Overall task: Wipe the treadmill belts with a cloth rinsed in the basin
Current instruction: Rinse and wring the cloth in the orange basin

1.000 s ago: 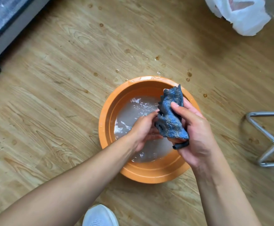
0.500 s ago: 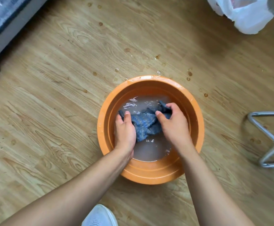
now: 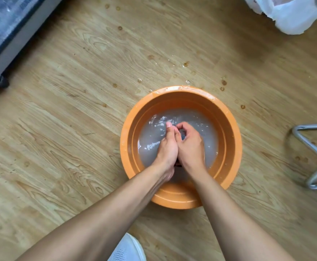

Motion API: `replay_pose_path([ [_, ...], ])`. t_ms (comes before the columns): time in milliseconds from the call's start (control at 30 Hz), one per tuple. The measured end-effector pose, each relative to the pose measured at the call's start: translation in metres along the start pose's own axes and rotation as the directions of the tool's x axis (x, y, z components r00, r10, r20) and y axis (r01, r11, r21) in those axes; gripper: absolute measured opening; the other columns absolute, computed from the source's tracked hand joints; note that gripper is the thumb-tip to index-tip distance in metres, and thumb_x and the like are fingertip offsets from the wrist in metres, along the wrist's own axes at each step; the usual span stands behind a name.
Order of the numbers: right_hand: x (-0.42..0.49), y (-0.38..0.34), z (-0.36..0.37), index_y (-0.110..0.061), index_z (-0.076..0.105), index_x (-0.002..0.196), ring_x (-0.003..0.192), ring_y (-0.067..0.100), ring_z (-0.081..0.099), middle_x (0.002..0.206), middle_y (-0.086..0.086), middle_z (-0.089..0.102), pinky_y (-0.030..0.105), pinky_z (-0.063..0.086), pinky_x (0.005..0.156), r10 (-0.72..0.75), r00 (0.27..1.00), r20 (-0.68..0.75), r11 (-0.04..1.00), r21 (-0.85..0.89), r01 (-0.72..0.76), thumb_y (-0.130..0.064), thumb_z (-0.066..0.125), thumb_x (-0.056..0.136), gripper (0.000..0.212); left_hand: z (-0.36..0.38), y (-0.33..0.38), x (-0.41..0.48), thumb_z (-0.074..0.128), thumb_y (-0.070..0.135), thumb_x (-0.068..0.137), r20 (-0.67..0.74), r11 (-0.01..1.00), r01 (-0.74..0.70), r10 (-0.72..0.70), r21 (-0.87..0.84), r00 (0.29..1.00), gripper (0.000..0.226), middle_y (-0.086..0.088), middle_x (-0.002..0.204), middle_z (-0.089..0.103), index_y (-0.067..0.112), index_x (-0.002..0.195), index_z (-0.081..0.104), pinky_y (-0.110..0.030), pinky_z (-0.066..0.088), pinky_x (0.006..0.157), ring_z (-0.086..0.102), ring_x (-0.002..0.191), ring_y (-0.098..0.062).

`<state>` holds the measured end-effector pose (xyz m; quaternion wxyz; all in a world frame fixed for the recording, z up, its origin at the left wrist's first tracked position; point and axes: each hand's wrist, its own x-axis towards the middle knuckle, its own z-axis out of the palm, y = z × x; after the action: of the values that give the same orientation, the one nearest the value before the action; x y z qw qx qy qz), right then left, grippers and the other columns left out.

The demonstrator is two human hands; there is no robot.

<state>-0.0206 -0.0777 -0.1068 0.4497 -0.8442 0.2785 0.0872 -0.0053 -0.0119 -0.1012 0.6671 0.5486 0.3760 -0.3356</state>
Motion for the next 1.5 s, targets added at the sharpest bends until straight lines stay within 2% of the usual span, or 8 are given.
replay_pose_path([
  [167, 0.042, -0.014, 0.01, -0.02, 0.048, 0.071, 0.065, 0.023, 0.048, 0.062, -0.003, 0.051, 0.036, 0.037, 0.063, 0.079, 0.993, 0.092, 0.997, -0.025, -0.077, -0.03, 0.069, 0.098, 0.035, 0.002, 0.006, -0.007, 0.028, 0.07, 0.105, -0.03, 0.992, -0.072, 0.076, 0.107, 0.997, 0.066, 0.003, 0.061, 0.058, 0.019, 0.097, 0.069, -0.02, 0.035, 0.042, 0.051, 0.046, -0.014],
  [367, 0.066, -0.003, 0.02, -0.021, 0.07, 0.078, 0.075, 0.02, 0.066, 0.075, -0.006, 0.072, 0.039, 0.053, 0.082, 0.196, 0.974, 0.115, 0.947, 0.237, -0.219, -0.038, 0.066, 0.098, 0.027, -0.011, 0.004, -0.013, 0.048, 0.056, 0.106, -0.006, 0.988, -0.154, 0.154, -0.007, 0.988, 0.044, -0.002, 0.065, 0.049, 0.018, 0.099, 0.067, -0.017, 0.024, 0.039, 0.042, 0.049, -0.012],
  [467, 0.061, 0.009, 0.005, -0.011, 0.075, 0.102, 0.102, 0.03, 0.072, 0.104, 0.008, 0.079, 0.044, 0.055, 0.098, 0.251, 0.967, 0.034, 0.947, 0.199, -0.253, -0.048, 0.057, 0.095, 0.041, -0.019, 0.006, -0.013, 0.049, 0.046, 0.108, -0.097, 0.986, -0.166, 0.165, -0.005, 0.981, 0.042, -0.004, 0.099, 0.064, 0.015, 0.134, 0.063, -0.02, 0.028, 0.038, 0.047, 0.06, -0.011],
  [600, 0.036, 0.005, -0.019, -0.015, 0.056, 0.07, 0.071, 0.022, 0.055, 0.07, -0.003, 0.061, 0.037, 0.041, 0.07, 0.202, 0.979, 0.043, 0.972, 0.117, -0.205, -0.038, 0.058, 0.104, 0.041, -0.025, 0.004, 0.005, 0.043, 0.052, 0.108, -0.223, 0.985, -0.089, 0.12, 0.146, 0.967, 0.059, 0.005, 0.152, 0.049, 0.025, 0.16, 0.037, -0.026, 0.056, 0.059, 0.063, 0.112, -0.02],
  [667, 0.014, -0.003, -0.019, -0.017, 0.051, 0.068, 0.065, 0.017, 0.048, 0.065, -0.006, 0.053, 0.037, 0.036, 0.065, 0.069, 0.992, 0.11, 0.997, 0.015, -0.072, -0.036, 0.062, 0.102, 0.04, -0.023, 0.001, 0.006, 0.045, 0.075, 0.091, -0.128, 0.99, -0.094, 0.107, 0.109, 0.986, 0.077, 0.002, 0.141, 0.063, 0.024, 0.148, 0.055, -0.043, 0.061, 0.091, 0.066, 0.12, -0.024],
  [933, 0.017, -0.014, 0.015, -0.021, 0.041, 0.078, 0.083, 0.037, 0.059, 0.083, 0.009, 0.065, 0.042, 0.042, 0.066, 0.015, 0.993, 0.12, 0.981, -0.193, 0.008, -0.026, 0.054, 0.101, 0.026, -0.018, 0.005, -0.009, 0.032, 0.08, 0.098, 0.009, 0.984, 0.016, -0.018, 0.176, 1.0, 0.068, 0.003, 0.087, 0.072, 0.027, 0.113, 0.072, -0.017, 0.031, 0.041, 0.057, 0.05, -0.01],
  [1300, 0.069, -0.02, 0.005, -0.019, 0.061, 0.074, 0.084, 0.024, 0.056, 0.073, -0.006, 0.062, 0.029, 0.038, 0.072, 0.079, 0.966, 0.246, 0.978, -0.207, -0.028, -0.026, 0.058, 0.093, 0.021, -0.023, 0.011, -0.022, 0.048, 0.062, 0.103, -0.033, 0.97, -0.19, 0.197, 0.153, 0.98, 0.046, -0.002, 0.073, 0.056, 0.022, 0.086, 0.061, -0.021, 0.035, 0.045, 0.05, 0.064, -0.017],
  [1500, 0.041, 0.008, -0.017, -0.007, 0.064, 0.113, 0.105, 0.045, 0.064, 0.111, 0.024, 0.071, 0.043, 0.046, 0.084, 0.05, 0.999, -0.021, 0.957, -0.284, -0.054, -0.021, 0.049, 0.105, 0.022, -0.028, -0.007, 0.008, 0.045, 0.038, 0.111, -0.214, 0.982, -0.013, 0.054, 0.188, 0.975, 0.051, -0.002, 0.141, 0.057, 0.027, 0.159, 0.035, -0.029, 0.055, 0.062, 0.063, 0.099, -0.022],
])
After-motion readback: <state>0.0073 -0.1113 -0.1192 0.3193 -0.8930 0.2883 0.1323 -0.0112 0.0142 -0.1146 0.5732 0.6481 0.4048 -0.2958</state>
